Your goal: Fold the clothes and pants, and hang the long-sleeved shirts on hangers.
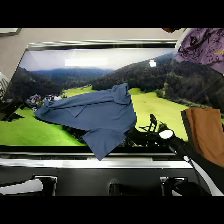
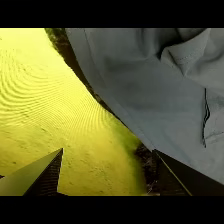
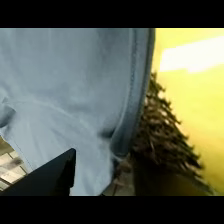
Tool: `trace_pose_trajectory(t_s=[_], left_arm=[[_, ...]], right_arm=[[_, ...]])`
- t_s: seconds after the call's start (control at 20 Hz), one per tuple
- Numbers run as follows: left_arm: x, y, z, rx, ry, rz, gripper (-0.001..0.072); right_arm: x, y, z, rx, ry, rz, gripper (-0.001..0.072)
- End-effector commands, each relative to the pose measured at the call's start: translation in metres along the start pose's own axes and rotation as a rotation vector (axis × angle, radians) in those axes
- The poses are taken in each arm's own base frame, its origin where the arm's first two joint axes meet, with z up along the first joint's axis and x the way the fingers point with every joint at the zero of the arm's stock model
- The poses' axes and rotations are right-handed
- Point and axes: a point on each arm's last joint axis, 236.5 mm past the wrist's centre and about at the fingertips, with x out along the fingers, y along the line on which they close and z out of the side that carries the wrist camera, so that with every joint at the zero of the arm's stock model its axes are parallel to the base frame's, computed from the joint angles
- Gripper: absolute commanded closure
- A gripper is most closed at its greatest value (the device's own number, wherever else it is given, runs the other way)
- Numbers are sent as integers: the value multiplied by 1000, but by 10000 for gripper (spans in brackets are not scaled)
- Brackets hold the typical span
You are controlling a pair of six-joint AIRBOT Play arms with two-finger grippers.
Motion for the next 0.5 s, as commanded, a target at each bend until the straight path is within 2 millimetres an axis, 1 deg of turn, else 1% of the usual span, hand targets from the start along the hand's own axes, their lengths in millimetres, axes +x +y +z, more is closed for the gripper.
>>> trace_pose_trajectory(t_s=[0.0,0.05,0.1,0.15,0.2,0.3,0.35,0.45], left_arm=[[0,0,1,2,-3,1,65],[0,0,1,2,-2,1,66],[0,0,1,2,-2,1,66],[0,0,1,2,-2,1,65],[0,0,0,3,-2,1,65],[-1,0,0,36,-3,0,65],[-1,0,0,61,-4,0,66],[-1,6,6,64,-23,-3,66]], right_arm=[[11,-7,-6,9,36,-3,343],[13,-9,-9,13,55,0,377],[16,-11,-13,15,71,-4,444],[17,-13,-13,12,75,-8,531],[17,-14,-12,-1,69,-9,684],[16,-12,-8,-6,61,-8,686],[14,-8,-6,-9,65,4,686],[-2,1,6,-8,65,27,686]])
